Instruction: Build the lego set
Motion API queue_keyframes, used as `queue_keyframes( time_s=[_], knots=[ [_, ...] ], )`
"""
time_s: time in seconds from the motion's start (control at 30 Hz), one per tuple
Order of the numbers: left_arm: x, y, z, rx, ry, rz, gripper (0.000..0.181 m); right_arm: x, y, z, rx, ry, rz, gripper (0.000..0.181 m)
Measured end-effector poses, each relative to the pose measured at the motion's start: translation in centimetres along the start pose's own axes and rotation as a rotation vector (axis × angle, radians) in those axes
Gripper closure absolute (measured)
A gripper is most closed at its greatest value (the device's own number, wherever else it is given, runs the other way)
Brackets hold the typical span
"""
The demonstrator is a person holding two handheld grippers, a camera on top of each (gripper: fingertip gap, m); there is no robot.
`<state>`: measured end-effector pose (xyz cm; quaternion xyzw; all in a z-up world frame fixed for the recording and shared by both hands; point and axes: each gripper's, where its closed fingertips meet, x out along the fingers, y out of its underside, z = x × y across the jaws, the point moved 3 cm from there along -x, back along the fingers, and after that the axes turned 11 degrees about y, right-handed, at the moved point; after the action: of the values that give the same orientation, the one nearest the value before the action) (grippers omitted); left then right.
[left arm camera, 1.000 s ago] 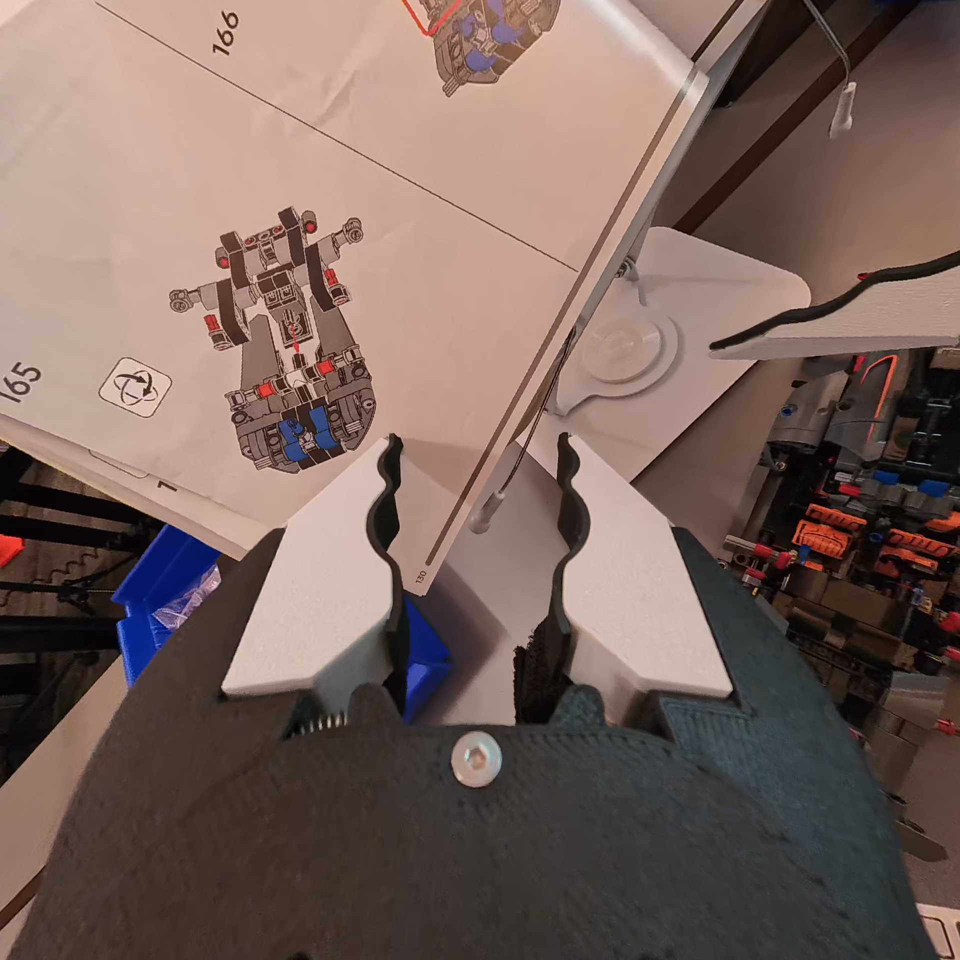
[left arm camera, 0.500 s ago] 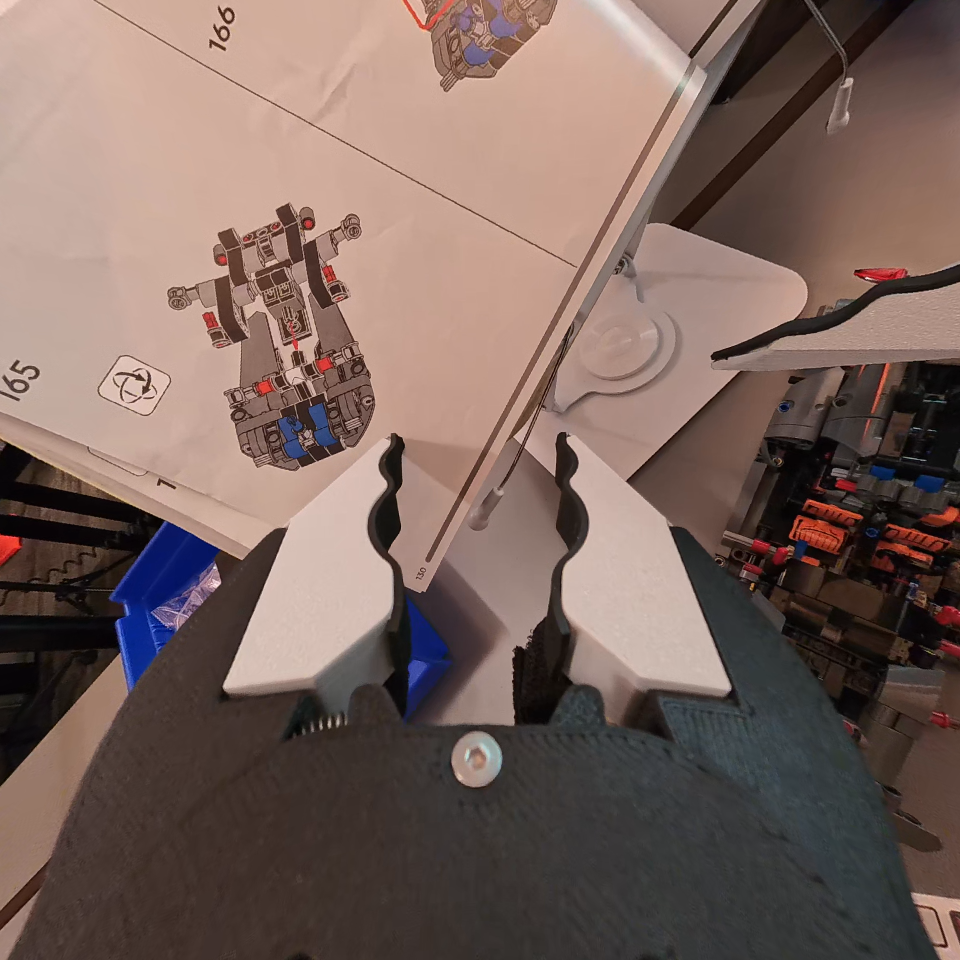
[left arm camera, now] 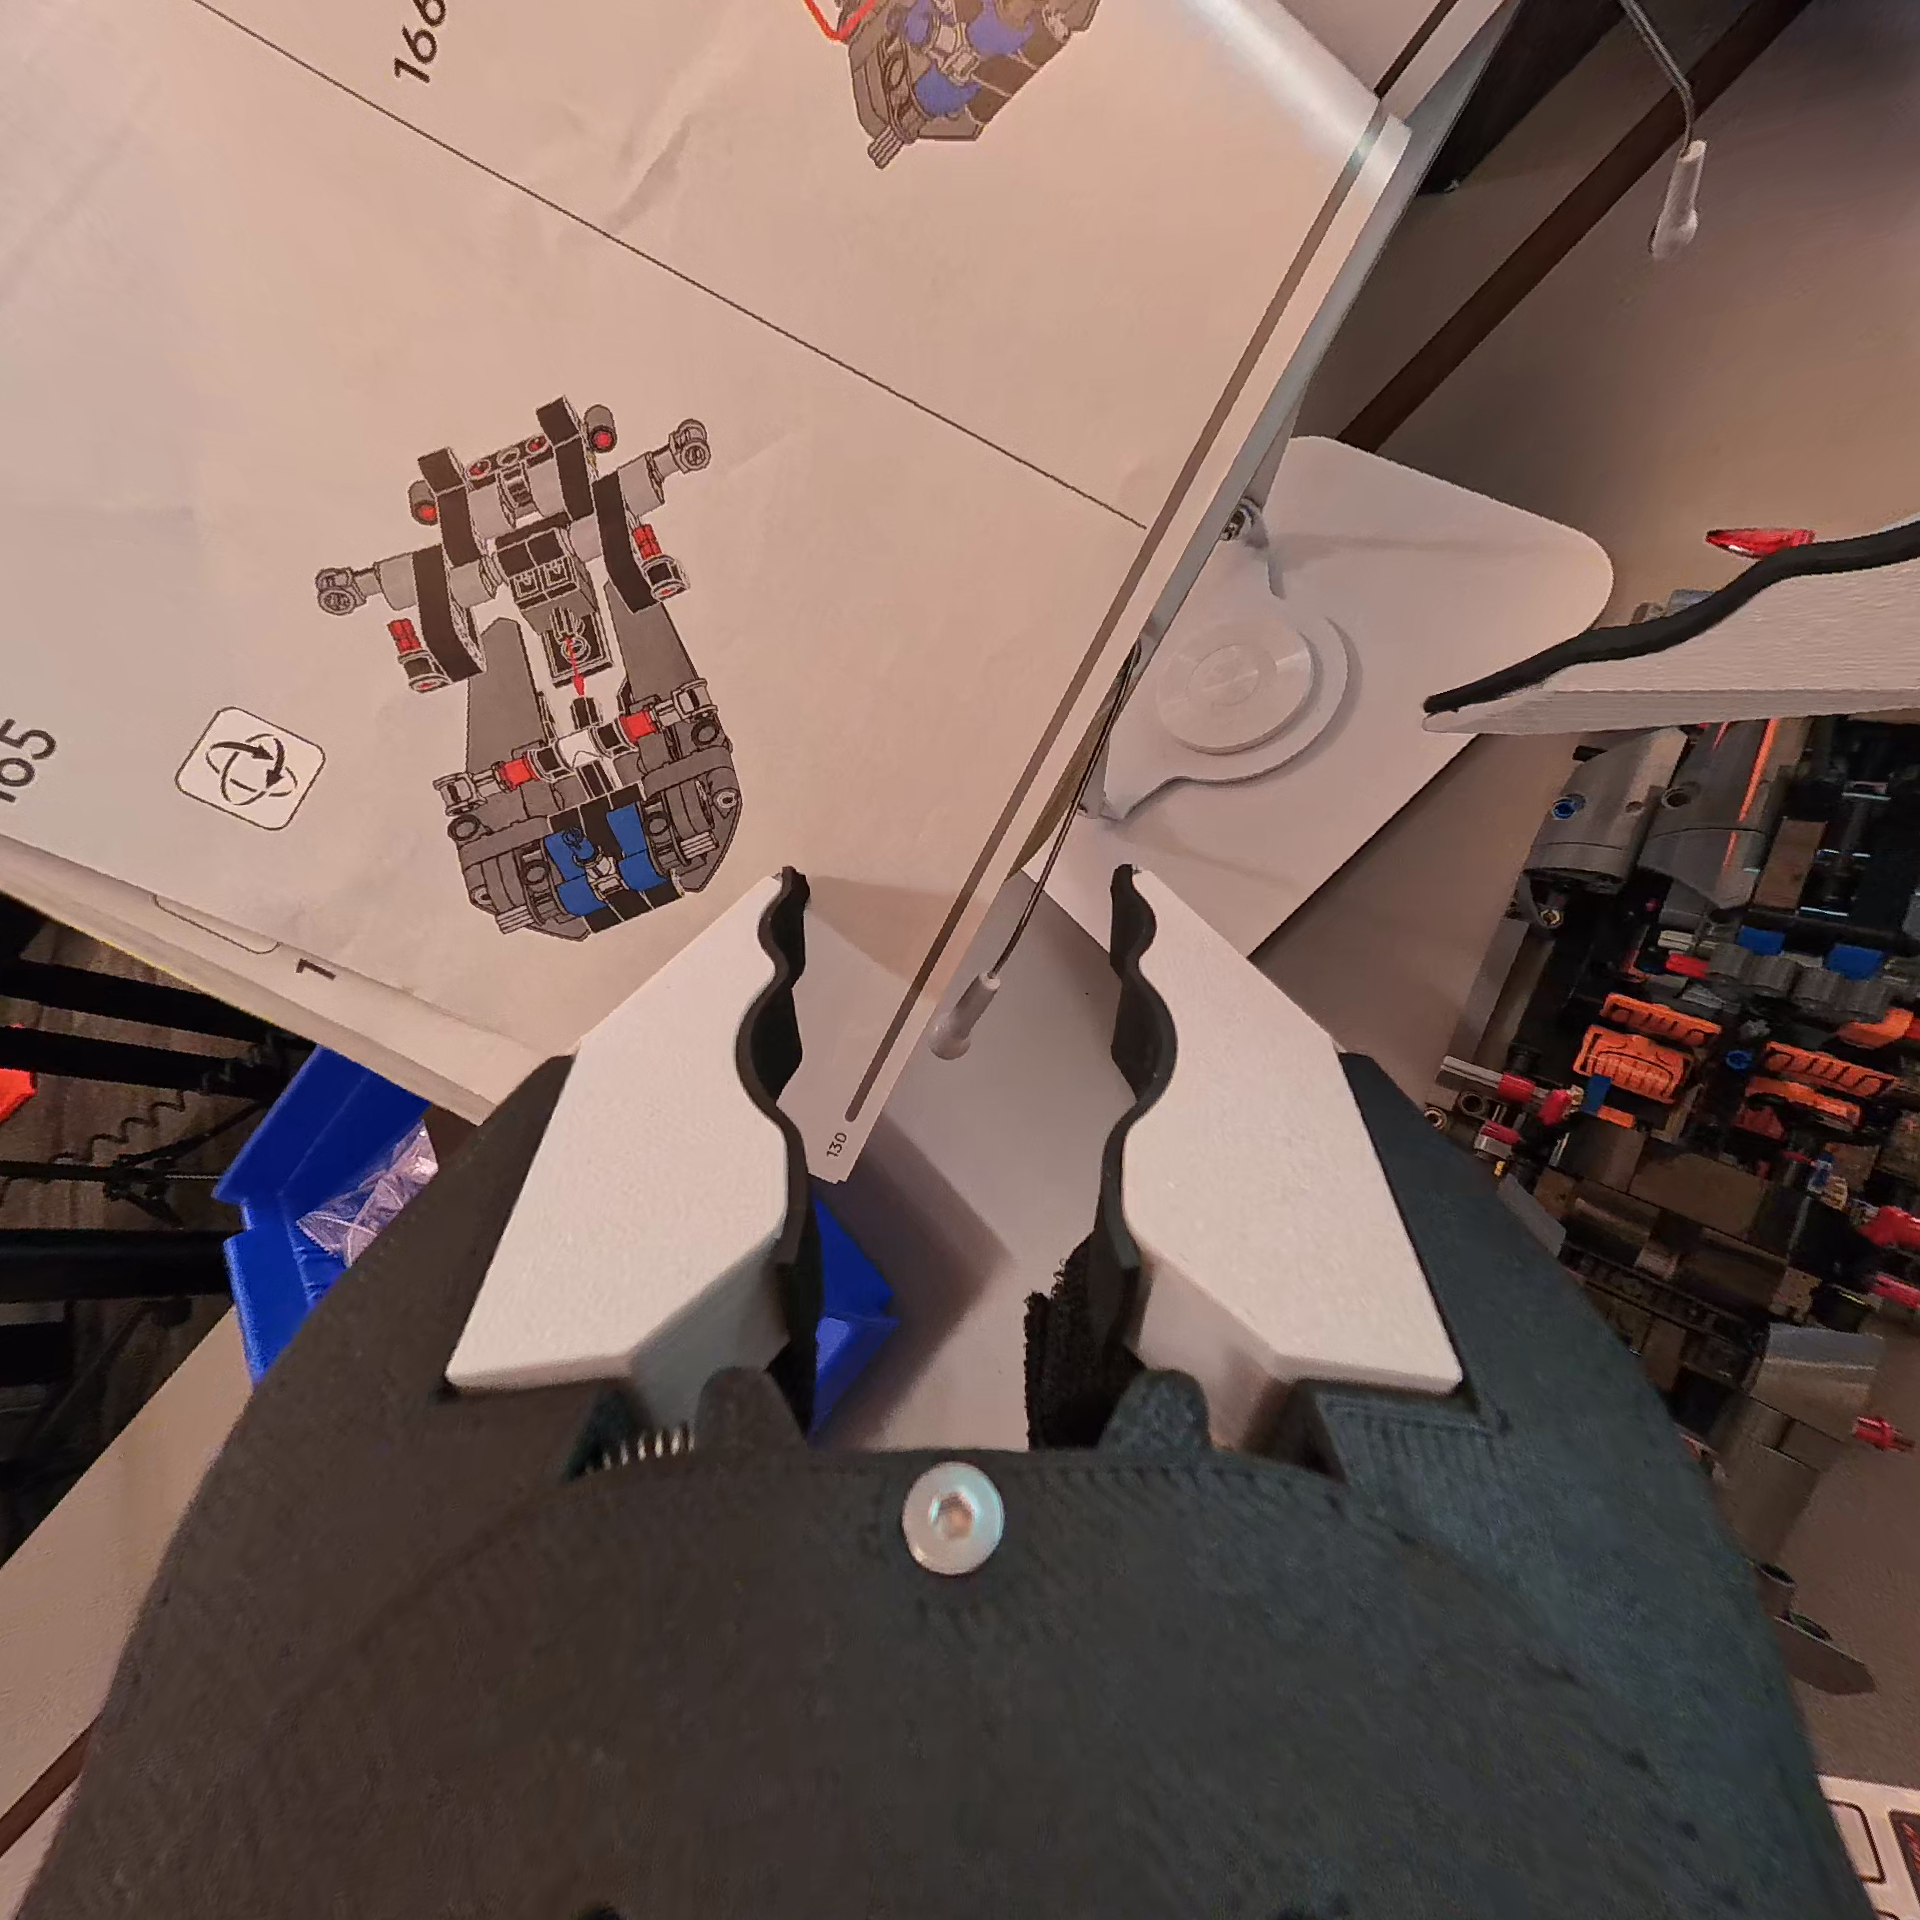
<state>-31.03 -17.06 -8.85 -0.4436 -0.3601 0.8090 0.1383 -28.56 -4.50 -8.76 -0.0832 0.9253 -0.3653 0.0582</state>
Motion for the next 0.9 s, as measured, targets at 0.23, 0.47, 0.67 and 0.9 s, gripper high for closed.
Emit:
queue_keyframes(
  time_s=[0.23, 0.47, 0.67, 0.9],
  knots=[
    [0.6, 0.1, -0.2, 0.000, 0.011, 0.008, 0.124, 0.0, 0.0, -0.1, 0.001, 0.000, 0.001, 0.067],
    [1.1, -0.1, -0.6, 0.005, 0.020, 0.007, 0.124, -0.1, -0.1, -0.2, 0.003, 0.001, -0.001, 0.067],
    [1.8, -0.9, -1.5, 0.028, 0.046, -0.001, 0.123, -0.2, -0.2, 0.0, 0.000, -0.002, -0.007, 0.068],
    [2.1, -1.5, -2.2, 0.041, 0.077, -0.019, 0.123, -0.7, -1.1, 1.4, -0.028, -0.026, -0.027, 0.071]
  ],
)
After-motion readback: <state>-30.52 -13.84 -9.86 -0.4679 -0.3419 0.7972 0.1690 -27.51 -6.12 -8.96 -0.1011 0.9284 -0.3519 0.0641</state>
